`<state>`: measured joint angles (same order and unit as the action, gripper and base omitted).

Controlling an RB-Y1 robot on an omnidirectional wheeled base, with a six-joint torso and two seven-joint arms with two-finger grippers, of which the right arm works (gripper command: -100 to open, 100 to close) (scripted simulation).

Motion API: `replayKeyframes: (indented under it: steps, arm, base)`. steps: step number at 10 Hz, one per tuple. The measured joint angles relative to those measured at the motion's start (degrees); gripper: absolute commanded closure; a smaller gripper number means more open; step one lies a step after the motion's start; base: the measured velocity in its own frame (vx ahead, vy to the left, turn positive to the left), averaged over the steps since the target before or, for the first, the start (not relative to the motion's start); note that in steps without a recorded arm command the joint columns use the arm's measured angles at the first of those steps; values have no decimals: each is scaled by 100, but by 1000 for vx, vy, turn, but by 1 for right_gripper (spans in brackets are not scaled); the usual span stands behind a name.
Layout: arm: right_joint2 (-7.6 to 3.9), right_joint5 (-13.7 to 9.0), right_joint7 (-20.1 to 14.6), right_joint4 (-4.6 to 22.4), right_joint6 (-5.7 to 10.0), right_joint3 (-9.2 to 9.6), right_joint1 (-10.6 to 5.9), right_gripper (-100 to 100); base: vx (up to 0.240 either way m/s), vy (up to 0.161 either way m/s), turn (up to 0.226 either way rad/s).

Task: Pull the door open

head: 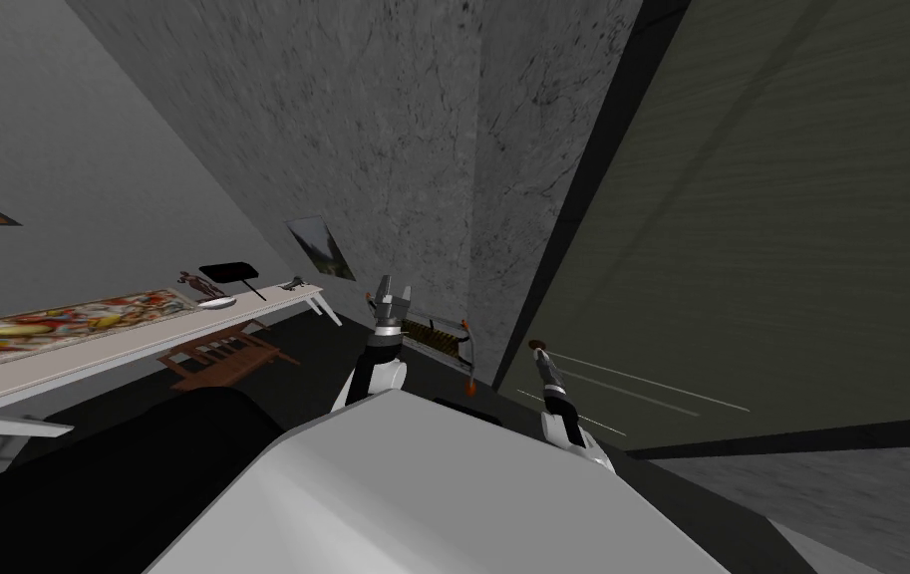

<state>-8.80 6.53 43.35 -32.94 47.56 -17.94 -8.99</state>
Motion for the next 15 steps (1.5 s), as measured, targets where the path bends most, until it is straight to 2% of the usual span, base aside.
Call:
replayKeyframes:
  steps: [1,2,4,6,9,10,11,13,15]
  arm:
    - [-17,-46,-142,48,35,-4,-10,100]
    - [4,-58,-262,-115,-28,12,79,100]
    - [17,-116,-499,-251,-94,20,159,100]
    - [-17,-165,-642,-134,-21,14,125,100]
    - [-59,-296,-1059,-161,-41,12,158,100]
    - [-91,-327,-1171,-26,24,7,98,100]
    - [-93,-373,-1305,-26,61,8,127,100]
    - [-75,-430,-1565,-279,-37,29,286,100]
    - [-148,-537,-1848,30,123,12,164,100]
  base:
    - [-18,-14,35]
    - [-21,-11,61]
    - [-15,-7,21]
    - [-27,-14,96]
    - [-28,-15,71]
    - [-20,-15,66]
    - [-23,-9,45]
    - [-32,-14,93]
    - [-23,-12,42]
